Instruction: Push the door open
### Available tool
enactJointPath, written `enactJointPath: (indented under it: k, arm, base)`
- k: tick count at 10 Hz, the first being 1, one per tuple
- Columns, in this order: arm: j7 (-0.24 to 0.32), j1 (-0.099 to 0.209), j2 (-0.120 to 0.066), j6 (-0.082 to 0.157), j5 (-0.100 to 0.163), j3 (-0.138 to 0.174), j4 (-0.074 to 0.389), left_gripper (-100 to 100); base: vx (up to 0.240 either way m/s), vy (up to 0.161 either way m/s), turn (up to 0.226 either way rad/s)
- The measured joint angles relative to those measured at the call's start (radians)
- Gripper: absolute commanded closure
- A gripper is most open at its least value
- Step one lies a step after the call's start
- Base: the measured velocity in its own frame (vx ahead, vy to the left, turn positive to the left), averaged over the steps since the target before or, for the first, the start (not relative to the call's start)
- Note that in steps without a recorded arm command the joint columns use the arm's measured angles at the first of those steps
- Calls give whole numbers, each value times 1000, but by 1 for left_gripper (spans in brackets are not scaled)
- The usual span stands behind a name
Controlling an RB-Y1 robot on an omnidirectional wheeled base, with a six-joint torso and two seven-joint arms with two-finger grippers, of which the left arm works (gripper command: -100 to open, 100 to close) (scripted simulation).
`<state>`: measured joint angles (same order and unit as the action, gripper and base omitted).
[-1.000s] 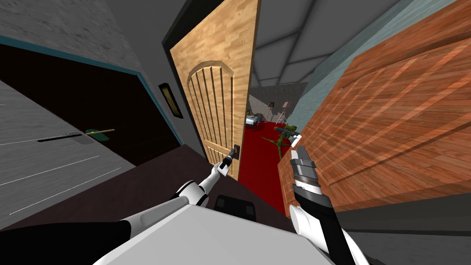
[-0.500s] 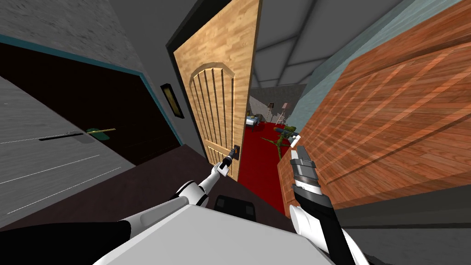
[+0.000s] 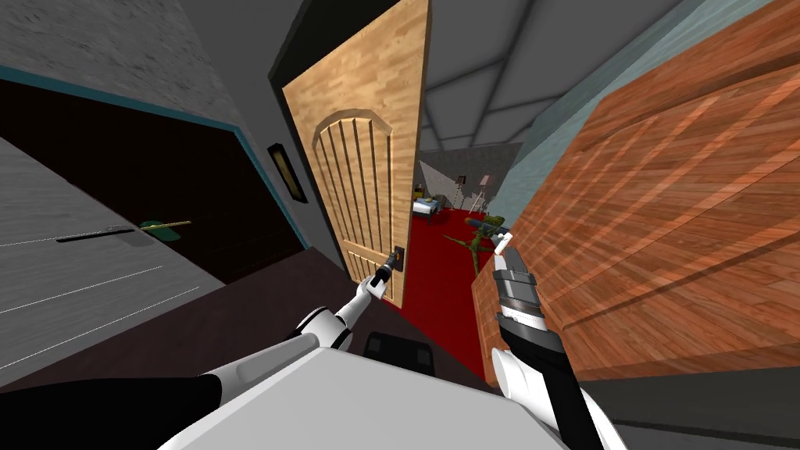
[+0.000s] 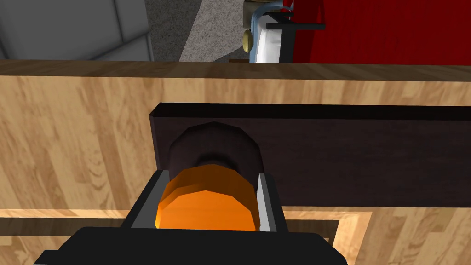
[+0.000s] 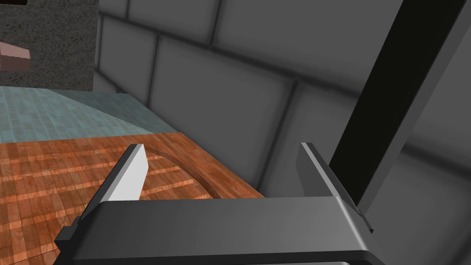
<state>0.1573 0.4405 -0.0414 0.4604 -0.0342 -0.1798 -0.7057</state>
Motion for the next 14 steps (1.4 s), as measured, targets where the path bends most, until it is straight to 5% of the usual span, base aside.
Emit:
enactJointPath:
  k: [4,8,11,13,14]
  arm:
    - [-17,24,-10,16,11,38,34,100]
    - [-18,-21,-38,-24,17,58,-35,100]
    - [-33,0,-43,4,28,96,11,100]
    - [-44,1,-53,-2,36,124,9,100]
    - [-48,-19,-58,-20,39,135,-30,-100]
  base:
    - [116,-90,36]
    - [122,-122,72]
    - [136,-143,83]
    - [176,-156,93]
    - [-42,-79,63]
